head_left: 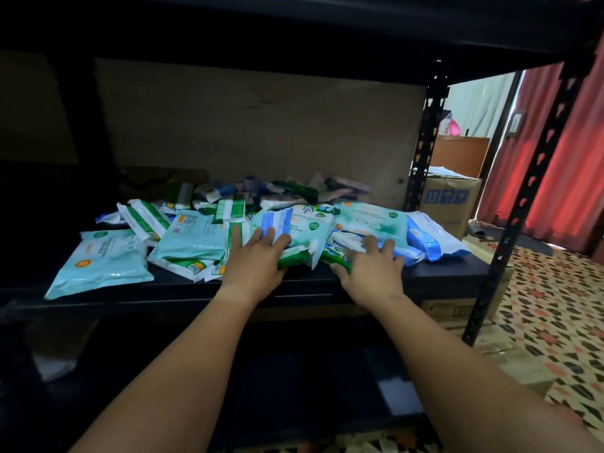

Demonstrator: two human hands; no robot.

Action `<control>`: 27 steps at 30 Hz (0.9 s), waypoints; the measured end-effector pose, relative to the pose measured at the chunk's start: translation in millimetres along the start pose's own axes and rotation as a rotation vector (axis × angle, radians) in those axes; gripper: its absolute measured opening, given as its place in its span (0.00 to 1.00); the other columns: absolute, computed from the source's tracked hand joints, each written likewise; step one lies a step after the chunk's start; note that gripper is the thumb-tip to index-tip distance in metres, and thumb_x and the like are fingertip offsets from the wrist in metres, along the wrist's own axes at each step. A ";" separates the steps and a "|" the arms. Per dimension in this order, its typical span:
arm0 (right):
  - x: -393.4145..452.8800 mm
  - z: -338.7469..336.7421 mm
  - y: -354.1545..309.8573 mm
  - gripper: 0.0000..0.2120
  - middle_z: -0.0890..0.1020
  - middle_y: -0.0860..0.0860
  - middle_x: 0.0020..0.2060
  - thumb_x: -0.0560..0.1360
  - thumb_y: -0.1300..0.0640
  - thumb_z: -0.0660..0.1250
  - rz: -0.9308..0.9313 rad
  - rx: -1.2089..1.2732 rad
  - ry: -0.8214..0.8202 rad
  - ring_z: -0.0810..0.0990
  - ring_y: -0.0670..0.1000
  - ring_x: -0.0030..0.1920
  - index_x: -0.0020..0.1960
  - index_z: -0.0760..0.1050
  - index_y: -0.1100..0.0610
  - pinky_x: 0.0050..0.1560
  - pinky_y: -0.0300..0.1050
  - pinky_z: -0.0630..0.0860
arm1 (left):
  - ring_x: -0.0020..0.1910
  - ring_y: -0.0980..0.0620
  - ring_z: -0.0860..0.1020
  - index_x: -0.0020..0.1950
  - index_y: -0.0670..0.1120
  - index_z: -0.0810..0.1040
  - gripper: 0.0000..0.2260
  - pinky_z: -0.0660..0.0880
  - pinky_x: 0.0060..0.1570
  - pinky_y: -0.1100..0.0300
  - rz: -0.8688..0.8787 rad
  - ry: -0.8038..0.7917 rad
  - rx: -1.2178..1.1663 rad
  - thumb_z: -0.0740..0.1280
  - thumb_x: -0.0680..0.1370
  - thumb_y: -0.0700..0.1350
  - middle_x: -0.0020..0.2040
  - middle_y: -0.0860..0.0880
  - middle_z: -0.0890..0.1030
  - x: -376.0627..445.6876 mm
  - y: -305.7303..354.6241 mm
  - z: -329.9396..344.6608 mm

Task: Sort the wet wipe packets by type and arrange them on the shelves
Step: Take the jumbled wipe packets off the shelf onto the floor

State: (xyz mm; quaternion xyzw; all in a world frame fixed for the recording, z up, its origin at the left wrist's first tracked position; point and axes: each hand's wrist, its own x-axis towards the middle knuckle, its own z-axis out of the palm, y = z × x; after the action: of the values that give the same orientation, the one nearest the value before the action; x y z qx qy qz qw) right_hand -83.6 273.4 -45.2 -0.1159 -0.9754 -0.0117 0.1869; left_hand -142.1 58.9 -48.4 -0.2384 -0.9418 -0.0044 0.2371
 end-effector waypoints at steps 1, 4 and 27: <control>-0.4 -0.4 -0.8 0.25 0.63 0.57 0.73 0.80 0.35 0.57 -0.014 -0.022 0.013 0.58 0.66 0.71 0.71 0.74 0.47 0.64 0.63 0.67 | 0.77 0.43 0.62 0.74 0.54 0.62 0.26 0.44 0.77 0.36 0.012 0.020 0.002 0.69 0.78 0.51 0.77 0.46 0.65 -0.1 2.4 -0.4; -0.8 -2.1 -1.8 0.23 0.65 0.58 0.72 0.82 0.39 0.58 -0.048 -0.101 0.015 0.58 0.66 0.71 0.70 0.74 0.52 0.59 0.60 0.72 | 0.73 0.43 0.70 0.73 0.47 0.68 0.25 0.46 0.79 0.44 0.066 0.115 0.045 0.68 0.76 0.42 0.72 0.41 0.71 -2.5 9.4 -1.1; -55.4 -5.2 29.2 0.16 0.81 0.60 0.59 0.74 0.47 0.74 -0.154 -0.142 0.521 0.75 0.65 0.50 0.58 0.83 0.55 0.42 0.54 0.76 | 0.63 0.45 0.79 0.61 0.44 0.78 0.28 0.63 0.74 0.43 0.116 0.504 -0.104 0.70 0.63 0.28 0.61 0.45 0.81 -64.1 43.6 -25.9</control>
State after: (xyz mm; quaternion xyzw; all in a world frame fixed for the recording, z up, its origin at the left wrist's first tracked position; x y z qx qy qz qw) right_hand -24.9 289.1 -61.3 -0.0475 -0.8973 -0.1234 0.4212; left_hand -61.4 65.7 -58.8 -0.2952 -0.8363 -0.0984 0.4514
